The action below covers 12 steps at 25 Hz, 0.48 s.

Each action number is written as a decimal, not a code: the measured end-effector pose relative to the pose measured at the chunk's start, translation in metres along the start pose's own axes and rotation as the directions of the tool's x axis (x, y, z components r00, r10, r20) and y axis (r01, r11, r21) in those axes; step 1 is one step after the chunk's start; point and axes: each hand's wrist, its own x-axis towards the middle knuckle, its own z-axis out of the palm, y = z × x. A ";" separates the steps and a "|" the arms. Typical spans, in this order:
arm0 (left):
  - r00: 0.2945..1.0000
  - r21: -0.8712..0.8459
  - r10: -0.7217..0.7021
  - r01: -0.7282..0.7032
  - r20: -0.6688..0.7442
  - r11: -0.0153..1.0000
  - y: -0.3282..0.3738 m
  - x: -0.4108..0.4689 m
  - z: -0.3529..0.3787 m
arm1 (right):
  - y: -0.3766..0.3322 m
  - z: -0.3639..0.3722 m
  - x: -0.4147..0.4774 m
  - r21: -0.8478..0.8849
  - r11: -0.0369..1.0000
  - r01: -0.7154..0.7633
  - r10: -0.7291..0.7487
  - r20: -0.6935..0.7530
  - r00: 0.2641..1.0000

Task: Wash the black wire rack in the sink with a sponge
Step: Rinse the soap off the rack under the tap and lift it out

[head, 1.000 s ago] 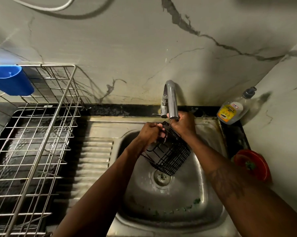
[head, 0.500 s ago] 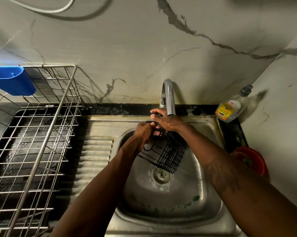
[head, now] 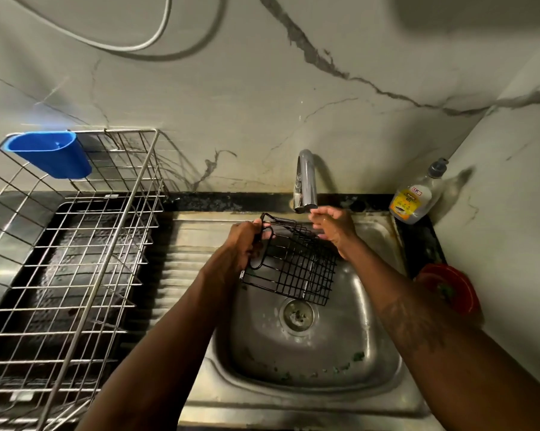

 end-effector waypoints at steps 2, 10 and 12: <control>1.000 -0.062 -0.004 0.005 0.009 0.998 -0.001 -0.005 -0.010 | 0.022 -0.011 -0.014 -0.078 0.996 -0.051 0.047 -0.047 0.998; 0.993 -0.358 -0.002 0.043 0.117 0.933 -0.021 -0.021 -0.049 | 0.041 -0.034 -0.073 0.166 0.904 -0.394 0.378 0.119 0.918; 0.994 -0.391 0.011 0.034 0.112 0.920 -0.028 -0.023 -0.055 | 0.045 -0.033 -0.077 0.251 0.854 -0.455 0.387 0.279 0.879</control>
